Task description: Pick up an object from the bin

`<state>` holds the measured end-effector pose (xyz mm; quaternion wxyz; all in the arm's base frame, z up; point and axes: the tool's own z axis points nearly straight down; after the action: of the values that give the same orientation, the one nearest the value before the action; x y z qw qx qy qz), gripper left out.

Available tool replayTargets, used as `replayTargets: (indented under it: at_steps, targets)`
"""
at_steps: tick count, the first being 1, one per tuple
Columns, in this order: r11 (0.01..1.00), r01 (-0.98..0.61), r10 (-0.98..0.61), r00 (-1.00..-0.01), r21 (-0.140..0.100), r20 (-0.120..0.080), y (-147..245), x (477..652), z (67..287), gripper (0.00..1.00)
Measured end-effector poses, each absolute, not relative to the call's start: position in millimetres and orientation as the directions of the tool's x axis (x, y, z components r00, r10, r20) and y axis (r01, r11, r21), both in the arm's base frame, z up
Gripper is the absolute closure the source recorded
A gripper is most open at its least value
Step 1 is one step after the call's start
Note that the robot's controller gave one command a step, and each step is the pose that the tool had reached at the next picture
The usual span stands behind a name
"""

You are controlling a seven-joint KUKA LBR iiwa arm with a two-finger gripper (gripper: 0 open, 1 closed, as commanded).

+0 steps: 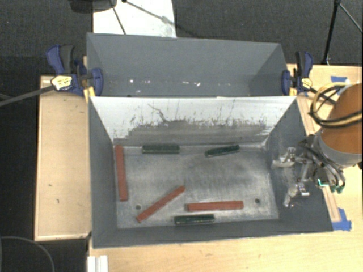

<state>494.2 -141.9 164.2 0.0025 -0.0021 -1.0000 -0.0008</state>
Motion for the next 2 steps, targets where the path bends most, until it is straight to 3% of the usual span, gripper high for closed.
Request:
replayTargets:
  at_steps: [1,2]
  targets:
    - [1.0,-0.002,-0.002,-1.0,-0.001,-0.003,-142,496.2,168,0.0]
    - [0.999,0.043,0.043,-0.999,0.0,-0.007,-70,494.5,97,0.0]
